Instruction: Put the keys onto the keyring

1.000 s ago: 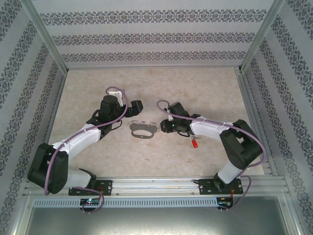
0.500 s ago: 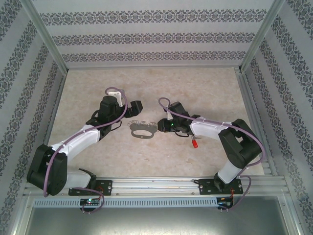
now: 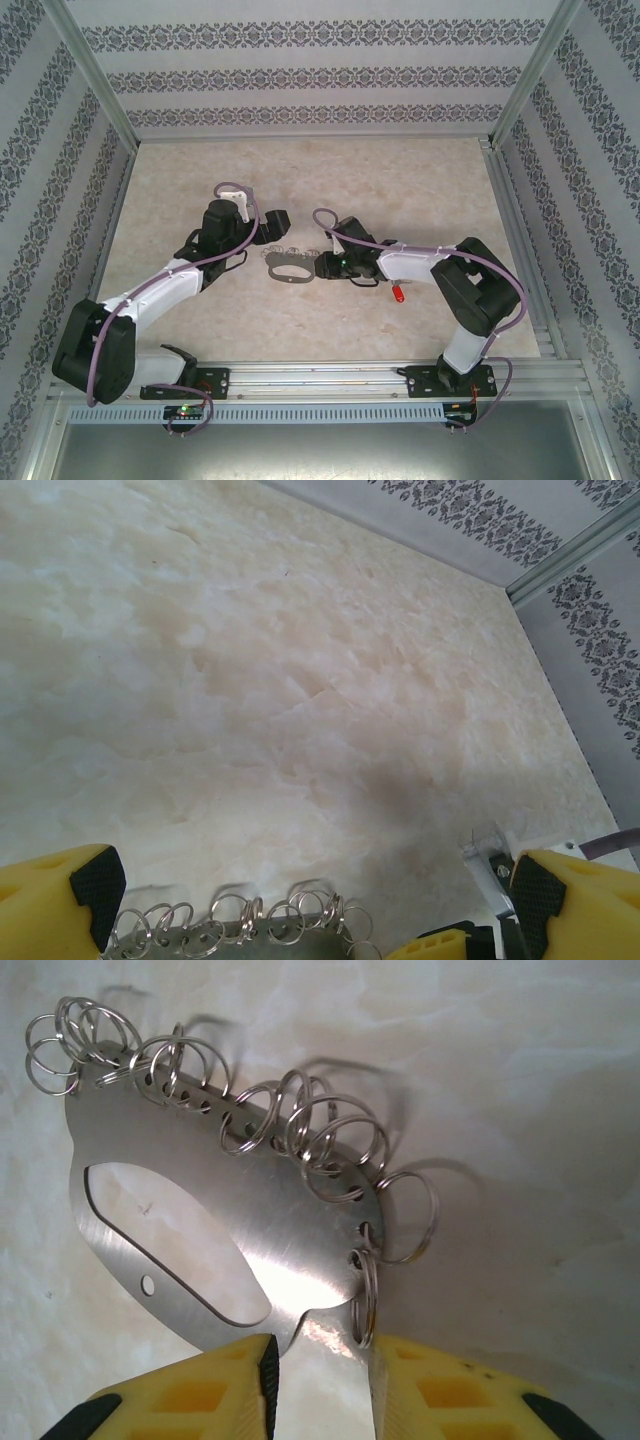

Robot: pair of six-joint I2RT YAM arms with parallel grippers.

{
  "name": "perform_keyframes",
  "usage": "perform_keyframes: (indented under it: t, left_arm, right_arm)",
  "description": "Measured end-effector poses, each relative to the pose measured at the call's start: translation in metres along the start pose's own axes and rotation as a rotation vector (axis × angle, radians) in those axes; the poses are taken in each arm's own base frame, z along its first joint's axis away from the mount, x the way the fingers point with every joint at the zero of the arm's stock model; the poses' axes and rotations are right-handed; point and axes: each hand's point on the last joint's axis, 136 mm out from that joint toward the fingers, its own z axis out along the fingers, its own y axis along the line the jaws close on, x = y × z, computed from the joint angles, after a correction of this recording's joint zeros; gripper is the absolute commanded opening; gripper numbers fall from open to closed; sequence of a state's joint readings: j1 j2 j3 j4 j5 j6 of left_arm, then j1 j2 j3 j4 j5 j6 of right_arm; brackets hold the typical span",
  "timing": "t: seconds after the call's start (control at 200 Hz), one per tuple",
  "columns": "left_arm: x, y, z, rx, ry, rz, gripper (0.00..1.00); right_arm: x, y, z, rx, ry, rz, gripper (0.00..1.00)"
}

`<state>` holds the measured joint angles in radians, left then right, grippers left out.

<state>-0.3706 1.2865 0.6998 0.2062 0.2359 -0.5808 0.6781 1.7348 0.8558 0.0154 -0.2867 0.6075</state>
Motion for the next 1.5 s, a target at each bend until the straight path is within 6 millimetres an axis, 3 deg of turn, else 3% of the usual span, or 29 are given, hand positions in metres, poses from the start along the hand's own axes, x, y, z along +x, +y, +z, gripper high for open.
perform_keyframes:
  t: [0.17, 0.345, 0.49, 0.714, 1.009, 1.194, 1.504]
  left_arm:
    - [0.000, 0.000, 0.000, 0.001, -0.001, 0.000, 1.00]
    - [0.002, 0.001, 0.000, -0.001, 0.002, 0.000, 1.00]
    - [0.005, 0.003, 0.000, -0.006, 0.008, -0.002, 1.00]
    - [0.006, 0.004, 0.000, -0.007, 0.010, -0.002, 1.00]
    - [0.006, 0.004, 0.000, -0.007, 0.010, -0.002, 1.00]
    - [0.006, 0.004, 0.000, -0.007, 0.011, -0.002, 1.00]
    - [0.007, 0.003, 0.000, -0.002, 0.015, -0.002, 1.00]
  right_arm:
    - [0.002, 0.005, 0.003, -0.007, 0.004, -0.012, 0.31]
    - [-0.011, 0.018, 0.005, -0.030, -0.013, -0.026, 0.31]
    - [-0.024, 0.031, 0.002, -0.069, -0.045, -0.053, 0.31]
    - [-0.031, 0.036, -0.012, -0.072, -0.080, -0.103, 0.32]
    - [-0.036, 0.007, -0.017, 0.008, -0.107, -0.100, 0.32]
    - [-0.031, -0.007, -0.008, 0.061, -0.087, -0.133, 0.30]
    - [-0.027, -0.010, -0.001, 0.061, -0.072, -0.189, 0.29]
